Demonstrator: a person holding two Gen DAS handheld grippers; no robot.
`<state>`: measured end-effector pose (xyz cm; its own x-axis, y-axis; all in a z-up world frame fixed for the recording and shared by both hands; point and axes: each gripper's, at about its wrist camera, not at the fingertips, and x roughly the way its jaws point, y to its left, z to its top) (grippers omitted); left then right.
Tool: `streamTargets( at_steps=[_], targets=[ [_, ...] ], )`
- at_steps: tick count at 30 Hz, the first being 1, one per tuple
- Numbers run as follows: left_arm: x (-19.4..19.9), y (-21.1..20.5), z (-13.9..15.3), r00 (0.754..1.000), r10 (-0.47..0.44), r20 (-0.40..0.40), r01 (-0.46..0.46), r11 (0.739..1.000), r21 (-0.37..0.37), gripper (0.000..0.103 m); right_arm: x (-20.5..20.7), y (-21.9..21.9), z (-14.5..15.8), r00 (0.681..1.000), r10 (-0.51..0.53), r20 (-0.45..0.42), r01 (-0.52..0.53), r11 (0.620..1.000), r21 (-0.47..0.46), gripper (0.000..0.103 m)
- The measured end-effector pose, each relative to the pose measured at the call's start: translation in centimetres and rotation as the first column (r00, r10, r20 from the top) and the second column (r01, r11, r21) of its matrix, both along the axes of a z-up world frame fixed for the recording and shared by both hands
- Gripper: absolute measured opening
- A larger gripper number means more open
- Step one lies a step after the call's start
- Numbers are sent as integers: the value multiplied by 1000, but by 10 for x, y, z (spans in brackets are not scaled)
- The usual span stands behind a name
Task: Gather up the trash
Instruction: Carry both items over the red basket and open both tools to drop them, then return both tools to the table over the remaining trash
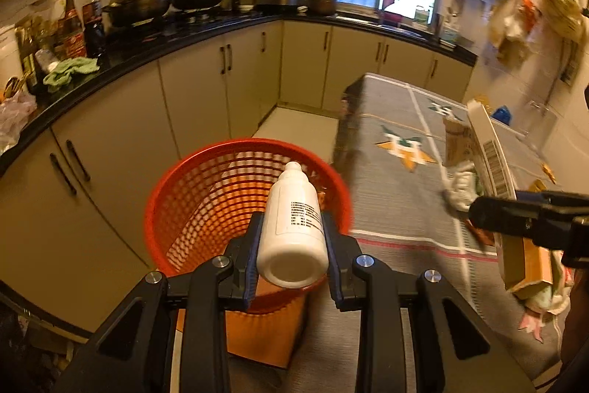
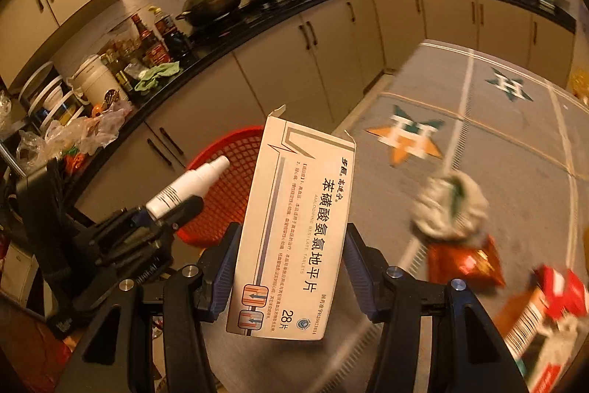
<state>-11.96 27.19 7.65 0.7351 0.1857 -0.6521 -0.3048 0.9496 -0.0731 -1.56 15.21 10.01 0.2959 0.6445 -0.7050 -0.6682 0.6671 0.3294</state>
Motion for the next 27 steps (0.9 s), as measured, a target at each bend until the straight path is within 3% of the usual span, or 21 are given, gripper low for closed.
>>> streamTargets(
  at_steps=[15,19,21,27],
  targets=[
    [19,52,-40,996,73,-56,-75,997,-36,29,43,114,-39,993,37,-114,-40,999,-24,60],
    [19,57,-44,996,72,-56,-75,996,-50,31,45,114,-42,991,35,-129,-38,999,-22,60],
    [20,58,-44,996,73,-54,-76,996,-55,44,45,108,-39,991,25,-129,-27,1000,-14,60],
    [18,48,-39,997,60,-39,-63,996,-61,49,33,74,-25,995,-13,-95,13,1000,2,60]
  ],
)
